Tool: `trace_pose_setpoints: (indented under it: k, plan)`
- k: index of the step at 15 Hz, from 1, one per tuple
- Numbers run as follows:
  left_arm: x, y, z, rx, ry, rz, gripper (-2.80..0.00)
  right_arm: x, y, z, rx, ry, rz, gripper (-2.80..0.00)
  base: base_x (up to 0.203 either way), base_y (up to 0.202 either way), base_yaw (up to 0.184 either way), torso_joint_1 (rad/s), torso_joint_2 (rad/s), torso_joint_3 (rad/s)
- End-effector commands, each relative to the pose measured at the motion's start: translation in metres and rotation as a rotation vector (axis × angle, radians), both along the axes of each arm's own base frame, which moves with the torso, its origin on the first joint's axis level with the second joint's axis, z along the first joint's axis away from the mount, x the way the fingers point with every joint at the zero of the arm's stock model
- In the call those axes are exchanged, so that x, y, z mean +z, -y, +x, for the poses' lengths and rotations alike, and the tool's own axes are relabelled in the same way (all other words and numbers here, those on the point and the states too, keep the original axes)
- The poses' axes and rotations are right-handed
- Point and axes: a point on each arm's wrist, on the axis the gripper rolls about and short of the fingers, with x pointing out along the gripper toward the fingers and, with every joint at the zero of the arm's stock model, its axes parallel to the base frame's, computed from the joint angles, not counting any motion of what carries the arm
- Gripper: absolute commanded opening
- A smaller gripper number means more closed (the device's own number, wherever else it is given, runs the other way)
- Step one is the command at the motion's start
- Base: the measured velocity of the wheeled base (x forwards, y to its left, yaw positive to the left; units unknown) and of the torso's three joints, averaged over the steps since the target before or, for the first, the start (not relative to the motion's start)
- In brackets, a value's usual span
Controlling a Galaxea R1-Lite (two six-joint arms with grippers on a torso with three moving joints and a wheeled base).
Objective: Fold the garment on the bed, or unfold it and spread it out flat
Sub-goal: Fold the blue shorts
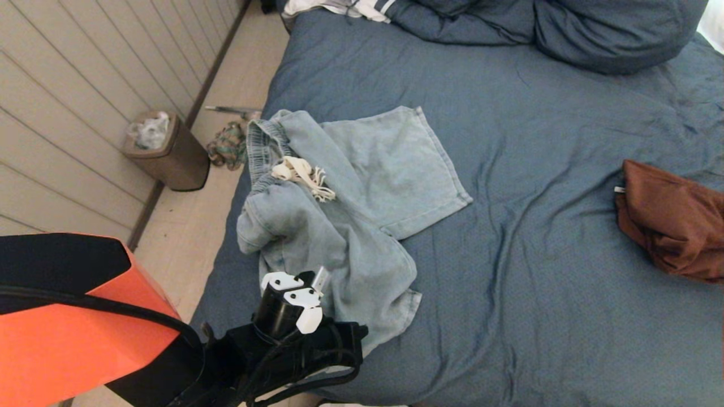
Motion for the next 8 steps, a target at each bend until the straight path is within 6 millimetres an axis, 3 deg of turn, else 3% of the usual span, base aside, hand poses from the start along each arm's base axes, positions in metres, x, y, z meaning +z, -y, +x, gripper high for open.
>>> trace_pose_setpoints:
  k: [1,4,8]
  plan:
    - [-0.001,0.0,0.0,0.001,-0.002,-0.003,-2.8,-0.002,-0.003,-0.003,0.031,0.003,0.014,0.0,0.0,0.0,0.0,0.0,0.0,0.0]
    - [0.002,-0.001,-0.001,0.001,0.003,-0.009,-2.8,-0.004,-0.02,-0.02,0.093,-0.026,0.034,0.0,0.0,0.0,0.0,0.0,0.0,0.0]
    - [0.004,-0.001,-0.001,0.001,0.006,-0.011,-2.8,-0.009,-0.057,-0.061,0.176,-0.062,0.032,0.0,0.0,0.0,0.0,0.0,0.0,0.0]
